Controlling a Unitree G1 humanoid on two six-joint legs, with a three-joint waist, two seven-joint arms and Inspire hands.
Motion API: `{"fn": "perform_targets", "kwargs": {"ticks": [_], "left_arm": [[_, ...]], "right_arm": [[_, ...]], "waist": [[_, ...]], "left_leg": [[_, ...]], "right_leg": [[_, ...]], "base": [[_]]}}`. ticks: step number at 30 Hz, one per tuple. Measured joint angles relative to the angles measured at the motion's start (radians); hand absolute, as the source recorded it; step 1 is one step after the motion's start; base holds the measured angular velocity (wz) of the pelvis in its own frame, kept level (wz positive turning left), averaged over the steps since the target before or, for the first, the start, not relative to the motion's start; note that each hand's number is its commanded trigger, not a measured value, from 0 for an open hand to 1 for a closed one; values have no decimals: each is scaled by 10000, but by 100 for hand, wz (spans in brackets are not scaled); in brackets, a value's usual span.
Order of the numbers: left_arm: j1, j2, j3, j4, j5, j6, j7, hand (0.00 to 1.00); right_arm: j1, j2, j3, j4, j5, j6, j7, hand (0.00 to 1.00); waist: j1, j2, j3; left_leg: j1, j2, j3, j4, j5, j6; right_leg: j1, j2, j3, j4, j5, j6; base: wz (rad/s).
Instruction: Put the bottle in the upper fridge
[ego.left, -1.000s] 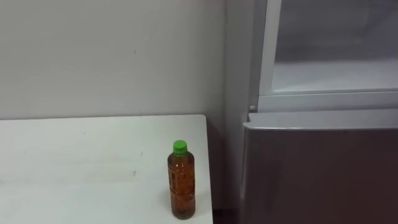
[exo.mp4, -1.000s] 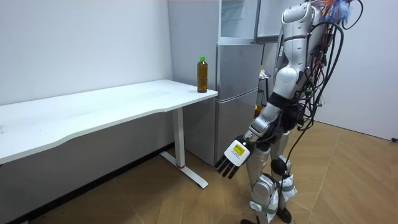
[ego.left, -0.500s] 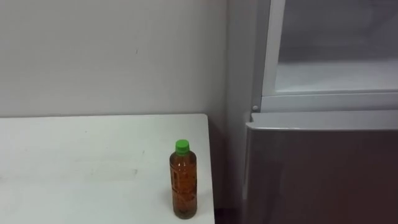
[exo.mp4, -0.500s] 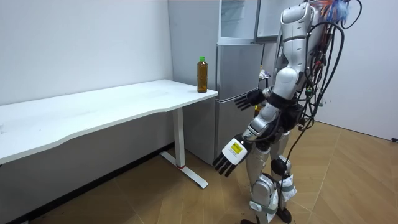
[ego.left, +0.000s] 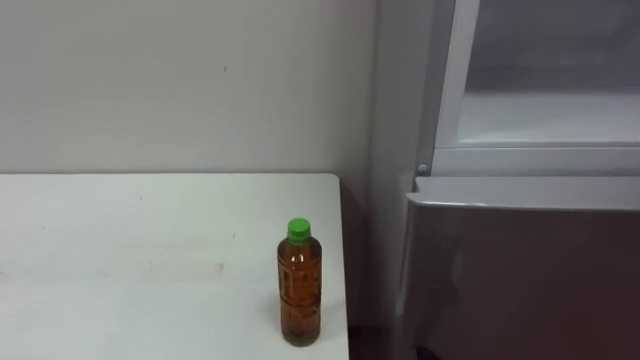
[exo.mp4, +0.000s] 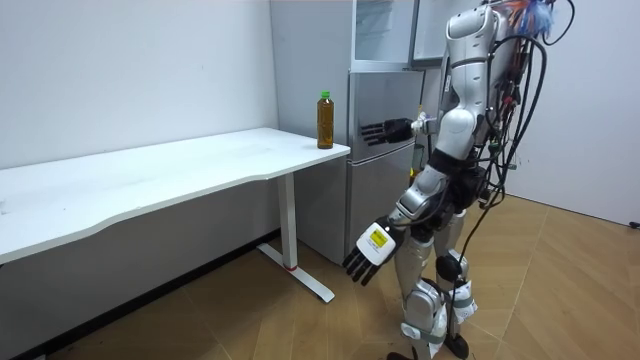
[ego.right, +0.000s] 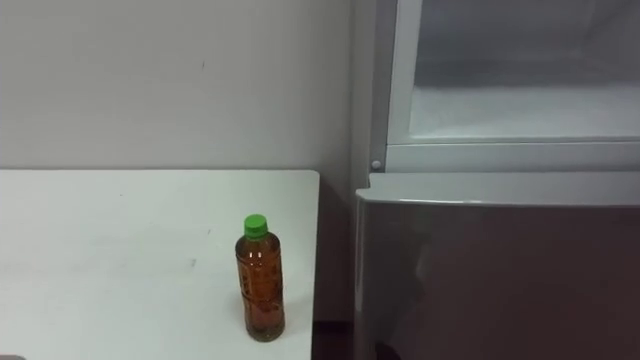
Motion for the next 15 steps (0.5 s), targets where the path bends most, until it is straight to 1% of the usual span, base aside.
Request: {"fn": "perform_targets", "kwargs": {"ticks": [3, 5, 6, 7, 10, 12, 15], "left_arm": [[-42, 1, 34, 171, 75, 17, 1, 0], [-12, 2, 33, 143, 295, 21, -2, 0], [8, 8, 34, 127, 386, 25, -5, 0], [23, 9, 30, 63, 409, 36, -9, 0], [54, 9, 27, 8, 600, 37, -14, 0], [70, 16, 17, 15, 599, 37, -10, 0], [139, 67, -9, 16, 600, 37, 9, 0]], "right_arm": [[36, 1, -8, -142, -24, 0, -65, 0], [38, -4, -6, -402, -138, 176, -148, 0], [39, -50, -8, -640, -335, 317, -207, 0], [38, -122, -7, -983, -394, 449, -288, 0], [38, -328, 44, -1390, -426, 463, -456, 0], [27, -450, 60, -1571, -422, 462, -485, 0], [-120, -448, 61, -2157, -368, 405, -612, 0]], "waist": [[36, 12, 7], [59, 27, 5], [59, 38, -3], [89, 52, 6], [262, 51, 10], [312, 44, 15], [320, 11, 28]], "left_leg": [[-14, -1, -1, 0, 0, 0], [-56, -2, 0, 9, 0, 0], [-126, 3, 10, 19, 0, 1], [-207, 8, 23, 47, 2, 3], [-255, 29, 117, 75, 3, 6], [-241, 28, 131, 126, 3, 6], [-226, 37, 126, 142, 3, 6]], "right_leg": [[-16, 4, 24, -11, 19, 7], [-61, 5, 31, 2, 26, 7], [-152, 3, 42, 47, 28, 3], [-212, -12, 43, 144, 29, -3], [-333, -19, 85, 264, 39, -18], [-322, -35, 96, 305, 38, -17], [-281, -27, 80, 311, 42, -23]], "base": [[0], [0], [-3], [-5], [-9], [-2], [0]]}}
